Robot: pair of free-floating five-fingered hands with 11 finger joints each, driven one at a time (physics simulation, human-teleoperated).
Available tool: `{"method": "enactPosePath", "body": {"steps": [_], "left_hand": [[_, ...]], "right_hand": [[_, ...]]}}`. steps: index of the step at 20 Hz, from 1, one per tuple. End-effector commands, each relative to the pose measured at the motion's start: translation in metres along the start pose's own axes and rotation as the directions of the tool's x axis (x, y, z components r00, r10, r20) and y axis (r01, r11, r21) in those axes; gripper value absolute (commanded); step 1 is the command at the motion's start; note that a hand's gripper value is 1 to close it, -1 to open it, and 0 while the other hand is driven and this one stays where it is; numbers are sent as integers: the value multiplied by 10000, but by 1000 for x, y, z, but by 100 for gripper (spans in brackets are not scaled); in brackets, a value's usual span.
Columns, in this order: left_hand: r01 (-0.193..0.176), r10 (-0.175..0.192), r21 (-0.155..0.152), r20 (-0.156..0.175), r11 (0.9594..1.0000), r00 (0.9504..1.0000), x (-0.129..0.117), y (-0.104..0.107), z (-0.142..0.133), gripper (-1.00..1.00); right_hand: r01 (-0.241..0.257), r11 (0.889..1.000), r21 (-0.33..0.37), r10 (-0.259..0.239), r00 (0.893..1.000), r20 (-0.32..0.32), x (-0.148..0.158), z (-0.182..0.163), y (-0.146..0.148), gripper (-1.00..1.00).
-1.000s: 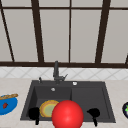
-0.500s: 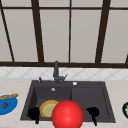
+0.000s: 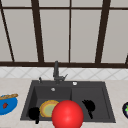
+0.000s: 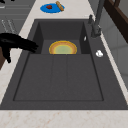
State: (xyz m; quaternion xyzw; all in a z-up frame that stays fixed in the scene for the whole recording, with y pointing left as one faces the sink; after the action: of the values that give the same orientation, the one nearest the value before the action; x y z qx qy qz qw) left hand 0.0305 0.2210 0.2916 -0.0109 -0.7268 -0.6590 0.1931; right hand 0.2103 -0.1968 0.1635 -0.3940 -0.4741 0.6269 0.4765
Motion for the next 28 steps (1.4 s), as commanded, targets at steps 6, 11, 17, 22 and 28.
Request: {"method": "enactPosePath", "body": {"steps": [6,11,17,22,28], "left_hand": [[5,-5,5,-3,10000,10000,0,0,0,0],[9,-9,8,-6,10000,10000,0,0,0,0],[11,-11,10,-7,10000,10000,0,0,0,0],[12,-12,11,-8,10000,10000,0,0,0,0],[13,-13,11,-8,10000,10000,0,0,0,0]], "right_hand": [[355,9876,-1528,-343,9994,106,11,-52,-34,-100],[284,9908,-1320,-270,9996,123,12,-94,-46,-100],[174,9921,-1241,-162,9998,108,13,-145,-57,-100],[180,9966,-805,-173,9998,92,14,-186,-61,-100],[-217,9943,-1042,217,9998,-11,14,-219,-86,-100]]}}
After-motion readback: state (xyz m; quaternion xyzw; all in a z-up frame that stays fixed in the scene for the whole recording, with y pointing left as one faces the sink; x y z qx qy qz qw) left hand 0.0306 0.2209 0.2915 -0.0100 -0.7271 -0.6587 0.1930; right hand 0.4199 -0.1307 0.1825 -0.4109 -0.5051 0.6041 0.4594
